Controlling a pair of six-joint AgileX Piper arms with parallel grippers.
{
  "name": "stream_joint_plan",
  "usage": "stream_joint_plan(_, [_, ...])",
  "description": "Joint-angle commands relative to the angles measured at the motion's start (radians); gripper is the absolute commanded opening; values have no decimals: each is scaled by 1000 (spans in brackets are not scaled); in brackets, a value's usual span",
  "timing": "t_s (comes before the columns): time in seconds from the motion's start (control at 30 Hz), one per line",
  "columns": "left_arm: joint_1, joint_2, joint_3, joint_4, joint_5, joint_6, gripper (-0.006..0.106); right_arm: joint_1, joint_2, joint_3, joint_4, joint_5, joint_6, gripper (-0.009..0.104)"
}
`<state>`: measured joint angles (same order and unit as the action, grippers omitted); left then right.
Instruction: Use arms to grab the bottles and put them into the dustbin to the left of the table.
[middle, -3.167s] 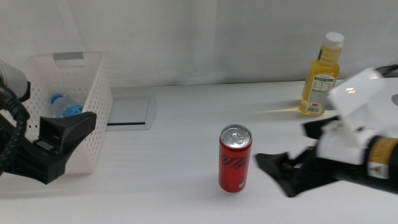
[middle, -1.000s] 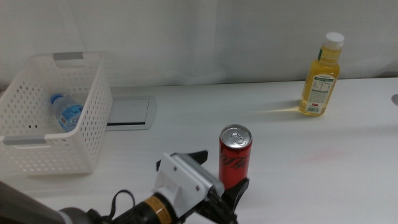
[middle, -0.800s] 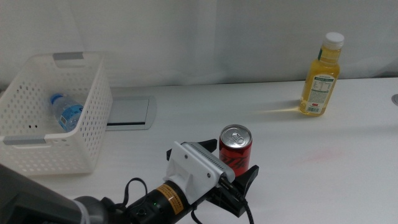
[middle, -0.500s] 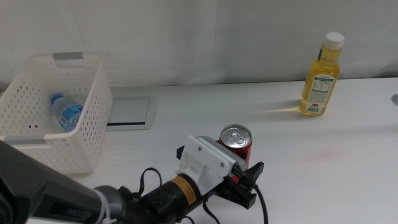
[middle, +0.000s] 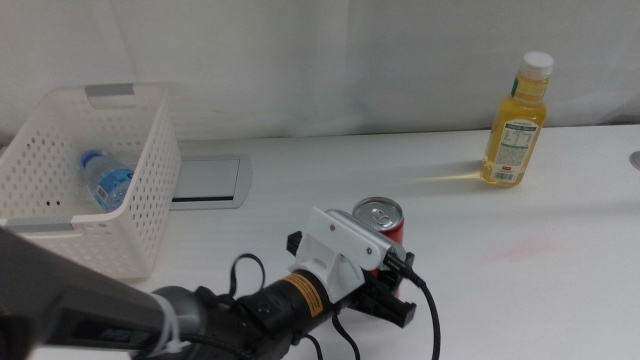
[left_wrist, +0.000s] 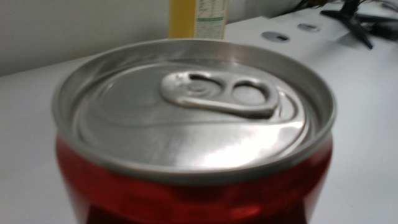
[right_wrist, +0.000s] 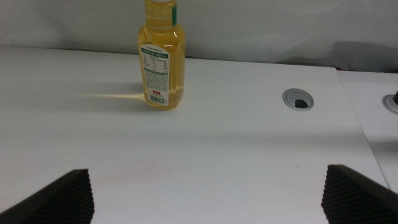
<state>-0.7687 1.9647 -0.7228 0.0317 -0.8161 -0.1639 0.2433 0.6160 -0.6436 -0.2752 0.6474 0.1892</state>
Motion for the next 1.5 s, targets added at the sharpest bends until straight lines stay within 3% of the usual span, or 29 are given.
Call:
stream_joint_plan(0.0, [-8, -65, -5, -63, 5, 26, -3, -5, -5, -5, -3, -13, -3, 103])
stream_joint_plan(0.1, [11, -154, -10, -101, 70, 95, -3, -5, -5, -5, -3, -22, -3, 103])
stream_joint_plan(0.5, [235, -451, -225, -99, 628, 297, -3, -5, -5, -5, 9, -48, -2, 103])
stream_joint_plan(0.87, [600, -531, -491, -90, 1114, 310, -3, -5, -5, -5, 12, -58, 21, 103])
stream_joint_plan(1.2, [881, -472, -514, -90, 1242, 173, -3, -5, -5, -5, 13, -58, 21, 103])
stream_joint_plan(1.47, [897, -299, -514, -98, 1278, 171, -3, -5, -5, -5, 13, -58, 21, 103])
